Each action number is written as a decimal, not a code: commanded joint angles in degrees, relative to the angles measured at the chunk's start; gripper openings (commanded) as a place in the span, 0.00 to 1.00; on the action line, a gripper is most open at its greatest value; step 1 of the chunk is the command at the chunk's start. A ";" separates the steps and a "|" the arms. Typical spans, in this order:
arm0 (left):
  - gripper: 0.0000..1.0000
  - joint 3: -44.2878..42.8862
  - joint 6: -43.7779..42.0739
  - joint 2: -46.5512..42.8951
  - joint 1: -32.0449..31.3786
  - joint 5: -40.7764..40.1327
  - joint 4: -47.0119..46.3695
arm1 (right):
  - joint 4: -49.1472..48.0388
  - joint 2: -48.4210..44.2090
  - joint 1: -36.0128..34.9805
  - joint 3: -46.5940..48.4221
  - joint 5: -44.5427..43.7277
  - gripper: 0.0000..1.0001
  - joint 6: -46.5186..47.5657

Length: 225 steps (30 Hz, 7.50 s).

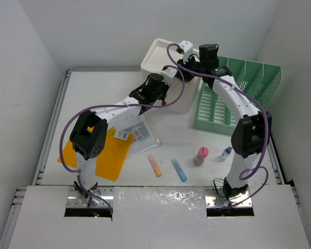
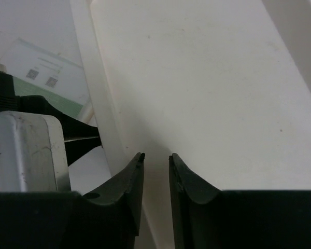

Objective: Organize the desk

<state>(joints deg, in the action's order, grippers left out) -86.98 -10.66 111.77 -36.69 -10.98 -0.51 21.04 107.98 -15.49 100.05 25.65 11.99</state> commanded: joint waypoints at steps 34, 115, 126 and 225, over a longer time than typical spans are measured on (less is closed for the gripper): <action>0.41 -6.53 5.73 -0.67 0.48 0.79 -4.23 | 3.13 3.55 0.90 5.86 -44.63 0.56 -28.59; 1.00 7.00 -13.69 -43.12 -0.84 22.31 46.83 | 17.83 -45.99 0.90 -33.07 -20.93 0.49 -23.84; 1.00 10.43 -11.58 -41.98 -0.93 27.42 43.23 | 22.90 -66.50 0.28 -53.90 -12.11 0.97 -26.14; 1.00 -4.33 -60.37 -14.91 -8.14 -6.42 -1.59 | 14.74 -55.87 -10.53 -31.41 -34.88 0.99 -27.28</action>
<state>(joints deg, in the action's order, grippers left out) -85.73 -74.22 99.85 -45.25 -15.70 3.92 37.78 50.30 -26.02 66.22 -9.19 -16.16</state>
